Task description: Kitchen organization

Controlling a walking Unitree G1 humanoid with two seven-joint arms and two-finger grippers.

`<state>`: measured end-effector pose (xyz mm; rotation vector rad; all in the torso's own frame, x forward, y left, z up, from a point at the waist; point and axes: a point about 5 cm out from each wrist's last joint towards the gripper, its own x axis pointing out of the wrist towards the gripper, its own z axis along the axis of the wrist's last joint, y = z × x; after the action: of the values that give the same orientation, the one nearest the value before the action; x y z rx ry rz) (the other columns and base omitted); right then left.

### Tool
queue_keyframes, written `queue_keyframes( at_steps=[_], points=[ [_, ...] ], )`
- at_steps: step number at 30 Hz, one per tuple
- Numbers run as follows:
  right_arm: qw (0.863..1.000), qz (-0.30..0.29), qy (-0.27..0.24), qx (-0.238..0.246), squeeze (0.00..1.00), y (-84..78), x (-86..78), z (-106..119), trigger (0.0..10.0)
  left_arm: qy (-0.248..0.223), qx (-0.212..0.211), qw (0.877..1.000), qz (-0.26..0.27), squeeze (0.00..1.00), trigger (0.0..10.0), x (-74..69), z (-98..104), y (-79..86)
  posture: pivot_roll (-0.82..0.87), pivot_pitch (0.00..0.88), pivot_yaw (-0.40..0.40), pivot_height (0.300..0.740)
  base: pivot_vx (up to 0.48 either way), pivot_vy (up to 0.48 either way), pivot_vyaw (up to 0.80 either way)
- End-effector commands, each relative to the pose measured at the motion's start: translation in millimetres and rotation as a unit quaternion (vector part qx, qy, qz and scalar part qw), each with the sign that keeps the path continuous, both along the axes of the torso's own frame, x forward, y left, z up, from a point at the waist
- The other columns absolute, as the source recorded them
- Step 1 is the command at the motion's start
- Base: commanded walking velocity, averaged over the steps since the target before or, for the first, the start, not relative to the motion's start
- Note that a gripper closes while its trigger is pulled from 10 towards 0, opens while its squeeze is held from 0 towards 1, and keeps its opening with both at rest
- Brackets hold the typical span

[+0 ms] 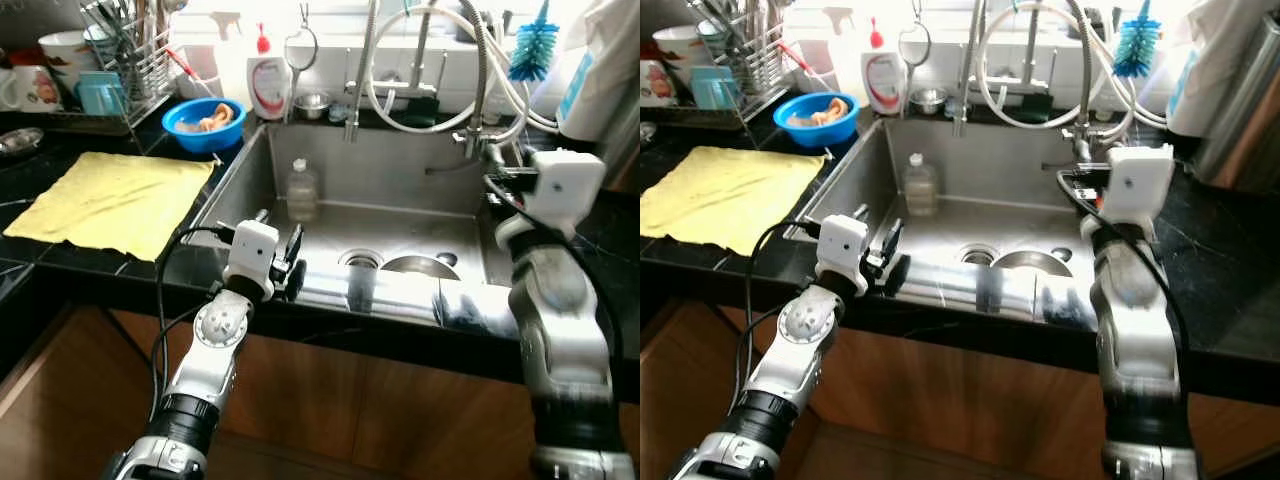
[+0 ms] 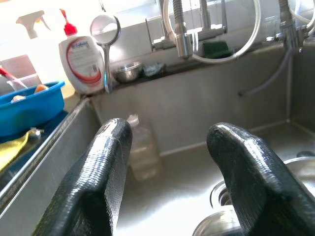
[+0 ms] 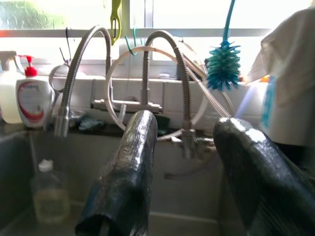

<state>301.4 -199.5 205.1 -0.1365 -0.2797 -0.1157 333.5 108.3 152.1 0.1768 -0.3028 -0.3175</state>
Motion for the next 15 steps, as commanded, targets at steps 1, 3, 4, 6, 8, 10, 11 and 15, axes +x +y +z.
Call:
queue_keyframes(
  at_steps=[1,3,4,6,8,10,11,15],
  points=[
    [1.000,-0.002,-0.014,-0.011,0.00,3.8,-8.3,3.1,10.0,-0.014,0.002,1.000,0.005,0.00,10.0,1.7,7.8,2.2,-0.08,0.000,0.039,0.740,0.000,0.000,0.00],
    [0.999,-0.030,0.017,-0.027,0.00,-10.6,-23.1,-15.6,10.0,-0.015,0.002,1.000,0.004,0.00,10.0,2.1,8.0,1.8,-0.08,0.000,0.040,0.740,0.000,0.000,0.00],
    [0.999,-0.030,0.017,-0.027,0.00,-10.6,-23.1,-15.6,10.0,-0.015,0.002,1.000,0.004,0.00,10.0,2.1,8.0,1.8,-0.08,0.000,0.040,0.740,0.000,0.000,0.00],
    [0.999,-0.041,0.005,-0.012,0.00,-18.2,-18.0,-6.8,10.0,-0.020,0.002,1.000,0.010,0.00,10.0,3.3,9.8,3.0,-0.09,0.000,0.038,0.740,0.000,0.000,0.00],
    [0.999,-0.040,-0.003,-0.011,0.00,-17.7,-14.1,-0.8,10.0,-0.023,0.003,1.000,0.013,0.00,10.0,3.9,11.0,3.6,-0.09,0.000,0.038,0.740,0.000,0.000,0.00],
    [0.999,-0.035,-0.008,-0.018,0.00,-15.7,-11.3,2.7,10.0,-0.025,0.004,1.000,0.015,0.00,10.0,4.0,11.4,3.7,-0.08,0.000,0.035,0.740,0.000,0.000,0.00],
    [0.999,-0.034,-0.011,-0.026,0.00,-13.4,-9.7,5.4,10.0,-0.026,0.005,0.999,0.017,0.00,10.0,4.0,11.6,4.1,-0.08,0.000,0.034,0.740,0.000,0.000,0.00],
    [0.999,-0.032,-0.018,-0.032,0.00,-7.7,-5.8,12.3,10.0,-0.027,0.008,0.999,0.022,0.00,10.0,3.7,11.9,7.6,-0.07,0.000,0.032,0.740,0.000,-0.386,0.00]
  ],
)
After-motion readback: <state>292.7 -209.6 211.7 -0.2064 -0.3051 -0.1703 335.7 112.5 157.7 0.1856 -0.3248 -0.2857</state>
